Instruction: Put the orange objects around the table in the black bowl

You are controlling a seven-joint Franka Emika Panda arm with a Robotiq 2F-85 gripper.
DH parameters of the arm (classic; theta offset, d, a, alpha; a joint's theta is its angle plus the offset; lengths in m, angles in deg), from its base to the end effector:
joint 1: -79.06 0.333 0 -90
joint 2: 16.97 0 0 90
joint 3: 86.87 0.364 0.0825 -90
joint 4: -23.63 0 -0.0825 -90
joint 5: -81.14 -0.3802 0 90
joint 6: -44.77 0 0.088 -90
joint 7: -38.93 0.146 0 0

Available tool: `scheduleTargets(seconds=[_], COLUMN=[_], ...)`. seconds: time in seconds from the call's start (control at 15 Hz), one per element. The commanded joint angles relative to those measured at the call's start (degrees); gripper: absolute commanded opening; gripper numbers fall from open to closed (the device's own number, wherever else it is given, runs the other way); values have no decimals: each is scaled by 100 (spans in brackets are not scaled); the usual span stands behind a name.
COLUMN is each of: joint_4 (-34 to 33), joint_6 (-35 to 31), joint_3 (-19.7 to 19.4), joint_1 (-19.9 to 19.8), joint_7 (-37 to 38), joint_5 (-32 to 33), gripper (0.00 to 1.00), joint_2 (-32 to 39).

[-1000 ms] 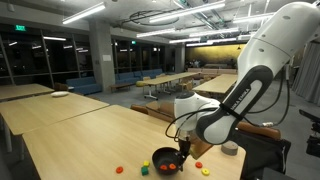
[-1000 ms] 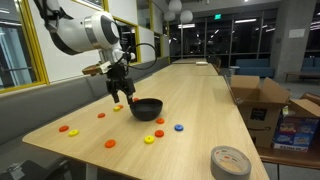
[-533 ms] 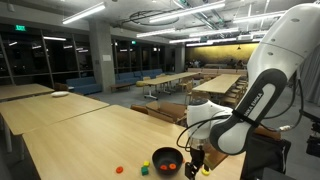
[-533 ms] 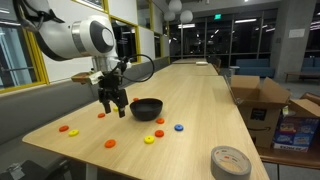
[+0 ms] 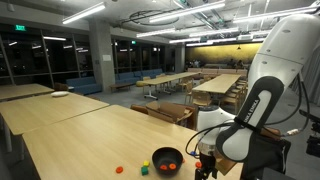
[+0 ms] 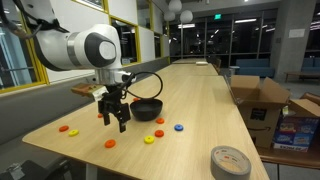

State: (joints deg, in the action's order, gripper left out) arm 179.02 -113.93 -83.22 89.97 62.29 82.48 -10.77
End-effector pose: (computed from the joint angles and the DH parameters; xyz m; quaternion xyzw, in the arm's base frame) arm 0.3870 0.1020 0.2011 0.9975 -0.0658 -0.0235 0.0086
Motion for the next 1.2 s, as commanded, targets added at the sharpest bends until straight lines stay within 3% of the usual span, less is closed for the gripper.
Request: scheduleTargets(seconds=[0.0, 0.6, 1.13], joint_4=[130, -18, 65], joint_6=[-346, -1011, -1606], joint_3=[173, 128, 146], joint_1=[-46, 72, 0], joint_7=[-308, -264, -261], joint_5=[-253, -272, -738], gripper=[100, 100, 100], joint_2=[262, 1137, 1226])
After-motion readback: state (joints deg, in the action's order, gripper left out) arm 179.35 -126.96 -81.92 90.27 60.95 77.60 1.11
